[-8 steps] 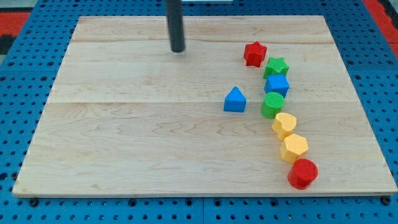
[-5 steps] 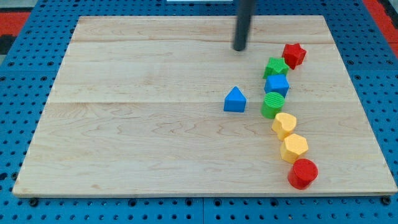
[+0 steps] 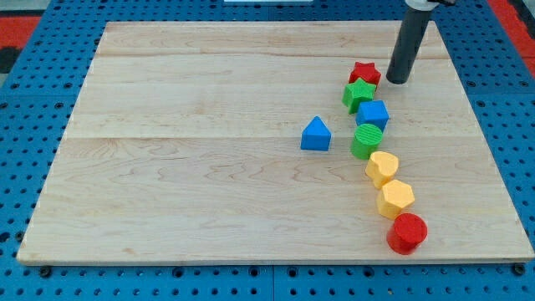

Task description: Move the red star into the green star

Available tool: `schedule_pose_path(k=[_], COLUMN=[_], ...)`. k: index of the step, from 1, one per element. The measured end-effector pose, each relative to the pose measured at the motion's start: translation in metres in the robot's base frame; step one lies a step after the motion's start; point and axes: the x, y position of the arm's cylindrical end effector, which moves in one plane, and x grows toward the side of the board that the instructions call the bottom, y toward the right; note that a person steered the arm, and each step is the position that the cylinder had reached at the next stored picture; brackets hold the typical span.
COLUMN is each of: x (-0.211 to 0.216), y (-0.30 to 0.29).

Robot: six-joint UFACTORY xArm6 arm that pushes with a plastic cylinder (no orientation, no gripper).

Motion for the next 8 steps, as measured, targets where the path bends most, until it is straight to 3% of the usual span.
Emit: schedule_pose_path(k=[2, 4, 5, 6, 7, 8], x=[0.008, -0.045, -0.095, -0.033, -0.002, -0.016], y=[-0.027, -0.052, -0.150, -0.176, -0.134, -0.131])
